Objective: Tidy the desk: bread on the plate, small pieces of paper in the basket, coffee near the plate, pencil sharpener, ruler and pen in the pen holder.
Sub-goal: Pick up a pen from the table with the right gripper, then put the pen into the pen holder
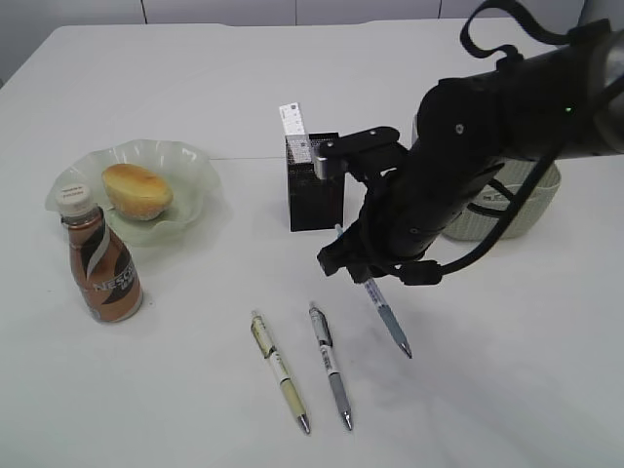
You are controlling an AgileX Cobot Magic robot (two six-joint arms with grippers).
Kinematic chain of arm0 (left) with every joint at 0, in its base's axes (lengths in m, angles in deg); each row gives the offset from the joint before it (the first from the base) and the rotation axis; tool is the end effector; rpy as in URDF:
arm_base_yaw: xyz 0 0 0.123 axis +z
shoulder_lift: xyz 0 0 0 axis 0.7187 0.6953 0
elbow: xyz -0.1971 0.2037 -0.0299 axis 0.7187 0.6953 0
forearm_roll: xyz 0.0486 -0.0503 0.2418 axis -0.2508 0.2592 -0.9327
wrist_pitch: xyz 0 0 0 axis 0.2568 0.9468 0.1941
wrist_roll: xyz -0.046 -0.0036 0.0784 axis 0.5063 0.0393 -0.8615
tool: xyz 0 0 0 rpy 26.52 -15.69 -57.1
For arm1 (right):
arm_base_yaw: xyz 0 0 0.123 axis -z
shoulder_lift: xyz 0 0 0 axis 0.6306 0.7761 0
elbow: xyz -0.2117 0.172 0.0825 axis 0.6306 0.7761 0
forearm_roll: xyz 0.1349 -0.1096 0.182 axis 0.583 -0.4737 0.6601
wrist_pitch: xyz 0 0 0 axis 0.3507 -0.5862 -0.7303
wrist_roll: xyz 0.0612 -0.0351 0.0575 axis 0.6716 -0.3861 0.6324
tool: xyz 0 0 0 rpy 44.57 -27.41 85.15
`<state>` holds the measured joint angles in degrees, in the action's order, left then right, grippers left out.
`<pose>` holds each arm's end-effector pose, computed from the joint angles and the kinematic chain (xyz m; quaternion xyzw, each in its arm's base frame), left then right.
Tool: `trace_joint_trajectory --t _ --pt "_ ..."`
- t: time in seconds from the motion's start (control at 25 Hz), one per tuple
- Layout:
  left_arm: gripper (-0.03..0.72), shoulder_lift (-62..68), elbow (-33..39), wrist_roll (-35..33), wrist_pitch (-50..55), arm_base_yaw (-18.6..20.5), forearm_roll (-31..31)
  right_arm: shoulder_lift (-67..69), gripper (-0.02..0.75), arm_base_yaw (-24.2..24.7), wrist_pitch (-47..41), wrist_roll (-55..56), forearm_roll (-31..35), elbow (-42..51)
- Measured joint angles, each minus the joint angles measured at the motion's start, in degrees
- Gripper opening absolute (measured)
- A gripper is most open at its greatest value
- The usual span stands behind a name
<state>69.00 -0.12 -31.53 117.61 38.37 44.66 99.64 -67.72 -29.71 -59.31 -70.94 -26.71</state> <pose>0.1471 -0.0378 0.3147 0.0148 0.9808 -0.1198 0.1530 0.3356 0.1892 0.1808 -0.2393 0.9525 0.0754 0.1727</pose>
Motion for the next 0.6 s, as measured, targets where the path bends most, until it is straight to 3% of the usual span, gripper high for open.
trace_joint_trajectory --t 0.6 --pt "0.308 0.0 0.0 0.0 0.0 0.0 0.0 -7.0 0.108 0.0 32.3 0.0 -2.3 3.0"
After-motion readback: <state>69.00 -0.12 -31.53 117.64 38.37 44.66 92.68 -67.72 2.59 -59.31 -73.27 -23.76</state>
